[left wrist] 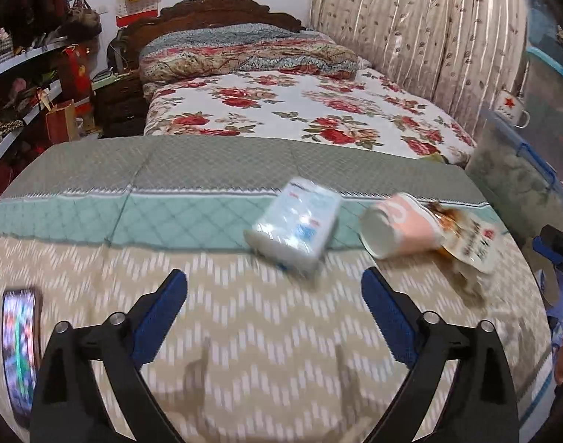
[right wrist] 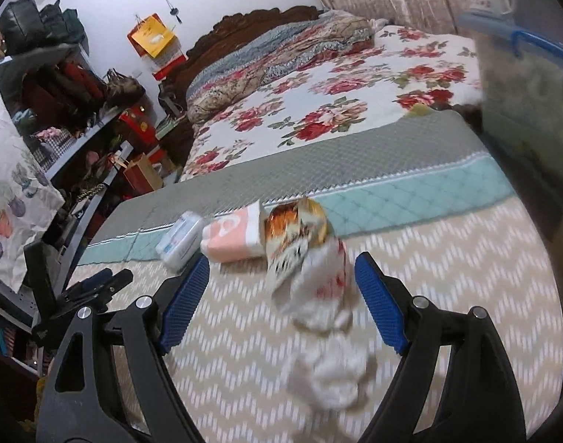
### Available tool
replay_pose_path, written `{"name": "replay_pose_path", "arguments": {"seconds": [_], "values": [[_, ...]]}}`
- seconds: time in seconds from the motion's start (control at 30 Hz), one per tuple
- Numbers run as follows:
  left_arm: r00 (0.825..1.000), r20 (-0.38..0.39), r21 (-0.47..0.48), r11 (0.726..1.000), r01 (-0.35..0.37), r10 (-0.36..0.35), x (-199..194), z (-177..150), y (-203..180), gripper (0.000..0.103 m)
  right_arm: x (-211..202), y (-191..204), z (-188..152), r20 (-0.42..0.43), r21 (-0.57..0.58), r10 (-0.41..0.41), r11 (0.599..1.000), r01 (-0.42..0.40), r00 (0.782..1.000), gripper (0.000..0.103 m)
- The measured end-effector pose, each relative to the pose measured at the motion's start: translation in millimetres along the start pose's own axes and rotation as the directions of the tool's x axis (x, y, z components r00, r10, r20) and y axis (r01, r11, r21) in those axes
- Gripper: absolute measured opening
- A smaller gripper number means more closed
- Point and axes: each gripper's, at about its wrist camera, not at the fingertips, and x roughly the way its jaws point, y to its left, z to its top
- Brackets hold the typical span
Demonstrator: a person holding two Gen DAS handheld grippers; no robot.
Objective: Collect trash
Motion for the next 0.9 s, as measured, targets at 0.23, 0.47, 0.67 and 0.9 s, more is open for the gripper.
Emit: {"name": "replay_pose_path", "arguments": {"seconds": [0.23,0.47,0.67,0.9], "values": [[0.997,-0.083,0.043,0.999,0.001,0.003,65.4,34.6,-12.0,0.094,72.8,-38.3,44.4,-0.128,0.088,0.007,0.996,0.005,0.992,0.083],[0.985,-0.161,0.114,0.993,-0.042,0.06,115.9,37.4,-31.6,0.092,144.6,-64.7,57.8,-0.28,0.175,0.087,0.984,-0.038,0.956,0.083],[0.984,-0.18,0.128,0.992,0.01,0.013,111.0,30.8,-35.0,0.066,160.7,-49.5,38.2,-0.357,0.189,0.229,0.967,-0.171,0.905,0.061],[0.985,-0.17,0.137,0.99,0.031,-0.007,62.7,-19.3,-42.7,0.064,120.3,13.6,-11.4,-0.391,-0.05,0.2,0.97,-0.237,0.898,0.052]]}}
